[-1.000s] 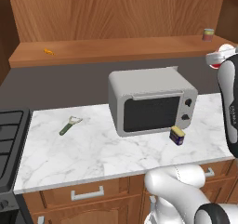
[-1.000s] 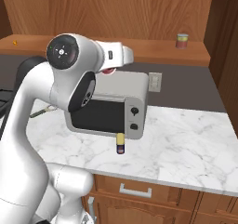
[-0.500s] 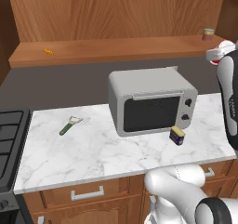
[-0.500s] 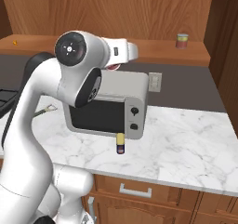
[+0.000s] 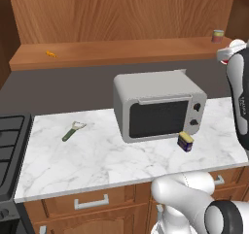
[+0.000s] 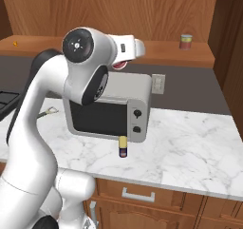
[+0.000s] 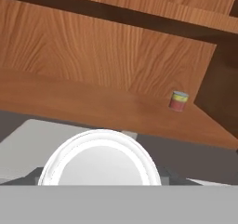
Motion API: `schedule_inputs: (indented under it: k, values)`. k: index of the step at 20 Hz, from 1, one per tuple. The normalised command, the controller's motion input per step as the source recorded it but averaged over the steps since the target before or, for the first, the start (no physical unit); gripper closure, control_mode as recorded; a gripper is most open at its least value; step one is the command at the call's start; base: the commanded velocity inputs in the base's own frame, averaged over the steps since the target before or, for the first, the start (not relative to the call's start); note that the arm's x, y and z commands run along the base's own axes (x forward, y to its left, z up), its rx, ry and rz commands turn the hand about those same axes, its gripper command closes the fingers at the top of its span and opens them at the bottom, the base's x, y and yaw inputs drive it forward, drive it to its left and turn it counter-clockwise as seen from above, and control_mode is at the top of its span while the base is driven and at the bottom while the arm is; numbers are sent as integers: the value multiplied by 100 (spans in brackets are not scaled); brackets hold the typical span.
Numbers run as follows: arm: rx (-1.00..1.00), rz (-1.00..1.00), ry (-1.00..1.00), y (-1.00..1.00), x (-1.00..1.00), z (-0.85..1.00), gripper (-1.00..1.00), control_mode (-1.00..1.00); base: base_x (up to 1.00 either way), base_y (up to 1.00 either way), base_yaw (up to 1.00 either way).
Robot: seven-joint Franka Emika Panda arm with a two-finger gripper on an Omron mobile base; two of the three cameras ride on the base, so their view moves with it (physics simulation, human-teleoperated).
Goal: Pick the cans from the counter and place them in their designated side in the cabinet.
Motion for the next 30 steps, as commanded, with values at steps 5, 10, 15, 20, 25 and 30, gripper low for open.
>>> schedule_inputs:
  k: [5,10,15,20,25,30]
  values:
    - [-1,0,0,-5,12,2,100,-100,0,0,0]
    - [0,0,0,-1,18,1,100,-100,0,0,0]
    - [0,0,0,0,23,1,100,-100,0,0,0]
    - [0,0,0,-5,18,5,100,-100,0,0,0]
    - [0,0,0,-9,16,6,100,-100,0,0,0]
    - [0,0,2,-8,15,3,100,-100,0,0,0]
